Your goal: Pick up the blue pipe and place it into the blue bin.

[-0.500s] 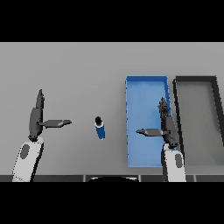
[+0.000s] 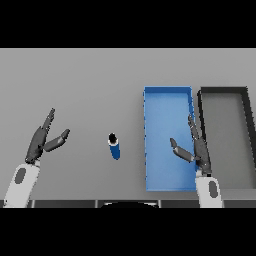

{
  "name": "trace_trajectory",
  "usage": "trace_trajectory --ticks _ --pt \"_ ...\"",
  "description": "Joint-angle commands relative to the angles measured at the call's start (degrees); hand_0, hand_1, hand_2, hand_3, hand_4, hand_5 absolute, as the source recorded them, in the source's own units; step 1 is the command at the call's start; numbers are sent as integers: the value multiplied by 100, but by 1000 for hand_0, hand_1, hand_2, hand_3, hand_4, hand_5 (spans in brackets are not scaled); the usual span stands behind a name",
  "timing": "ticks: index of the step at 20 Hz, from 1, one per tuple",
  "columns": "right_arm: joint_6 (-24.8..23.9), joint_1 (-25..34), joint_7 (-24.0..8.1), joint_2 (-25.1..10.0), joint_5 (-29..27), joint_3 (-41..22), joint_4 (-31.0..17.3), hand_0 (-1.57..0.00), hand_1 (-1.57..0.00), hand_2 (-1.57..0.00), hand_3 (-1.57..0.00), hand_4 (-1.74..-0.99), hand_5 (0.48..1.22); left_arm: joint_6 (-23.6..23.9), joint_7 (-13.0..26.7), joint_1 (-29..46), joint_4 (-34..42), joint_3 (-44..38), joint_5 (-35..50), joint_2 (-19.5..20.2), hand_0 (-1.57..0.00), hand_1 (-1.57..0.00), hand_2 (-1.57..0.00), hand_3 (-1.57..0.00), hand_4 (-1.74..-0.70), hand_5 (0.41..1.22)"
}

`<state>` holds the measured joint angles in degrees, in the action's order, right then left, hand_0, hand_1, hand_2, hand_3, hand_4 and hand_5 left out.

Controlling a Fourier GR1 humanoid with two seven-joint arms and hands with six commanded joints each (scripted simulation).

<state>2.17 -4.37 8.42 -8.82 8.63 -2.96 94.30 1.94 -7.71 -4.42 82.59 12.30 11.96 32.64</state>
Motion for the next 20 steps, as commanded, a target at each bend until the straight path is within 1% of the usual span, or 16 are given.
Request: trace_trajectory --ticks 1,2,3,4,5,6,8,10,11,12,13,14,16,17,19,20 --pt "0 -27 -48 -15 62 -42 31 1 1 1 1 -1193 622 -93 -48 8 -9 18 0 49 1 1 1 1 -959 592" --pt "27 -58 -106 -31 56 -63 130 1 1 1 1 -1196 623 -116 -70 35 34 58 -6 30 1 1 1 1 -961 595" --pt "33 -99 -112 -23 40 -71 197 1 1 1 1 -1206 625 -192 -8 -39 -13 93 3 22 1 1 1 1 -960 594" --pt "17 -78 -145 -15 92 -111 233 1 1 1 1 -1203 625 -323 -99 -6 79 91 84 82 1 1 1 1 -960 593" --pt "28 -50 -271 -23 98 -120 235 1 1 1 1 -1197 621 -461 -191 42 121 125 128 116 1 1 1 1 -966 594" --pt "43 -66 -283 -52 82 -97 215 1 1 1 1 -1192 621 -599 -217 129 299 202 143 201 1 1 1 1 -976 584" --pt "34 -15 -225 -69 67 -56 117 1 1 1 1 -1180 617 -876 -139 234 576 304 205 428 1 1 1 1 -1007 561" --pt "27 22 -211 -68 100 -69 74 1 1 1 1 -1176 615 -1087 -79 323 729 559 129 407 1 1 1 1 -1048 535" --pt "54 4 -126 -96 79 -66 128 1 1 1 1 -1174 616 -1178 -83 414 848 690 73 410 1 1 1 1 -1071 522" --pt "61 42 -199 -95 60 -57 109 1 1 1 1 -1173 616 -1290 63 449 915 845 63 364 1 1 1 1 -1095 510" --pt "72 9 -227 -125 54 -44 148 1 1 1 1 -1164 617 -1290 207 414 980 984 -14 271 1 1 1 1 -1113 497" --pt "68 15 -310 -78 54 -76 166 1 1 1 1 -1174 618 -1254 263 474 1120 1142 -144 202 1 1 1 1 -1126 485" --pt "78 -28 -293 -61 45 -88 204 1 1 1 1 -1189 619 -1302 477 375 1141 1302 -246 132 1 1 1 1 -1137 464" --pt "79 -32 -271 -70 4 -51 203 1 1 1 1 -1195 617 -1283 459 371 1171 1411 -356 53 1 1 1 1 -1138 455" --pt "29 -22 -310 -39 36 -51 196 1 1 1 1 -1205 618 -1275 593 241 1046 1569 -434 -212 1 1 1 1 -1144 452" --pt "40 -47 -229 -19 63 -83 164 1 1 1 1 -1213 625 -1230 580 195 967 1649 -506 -376 1 1 1 1 -1146 451"
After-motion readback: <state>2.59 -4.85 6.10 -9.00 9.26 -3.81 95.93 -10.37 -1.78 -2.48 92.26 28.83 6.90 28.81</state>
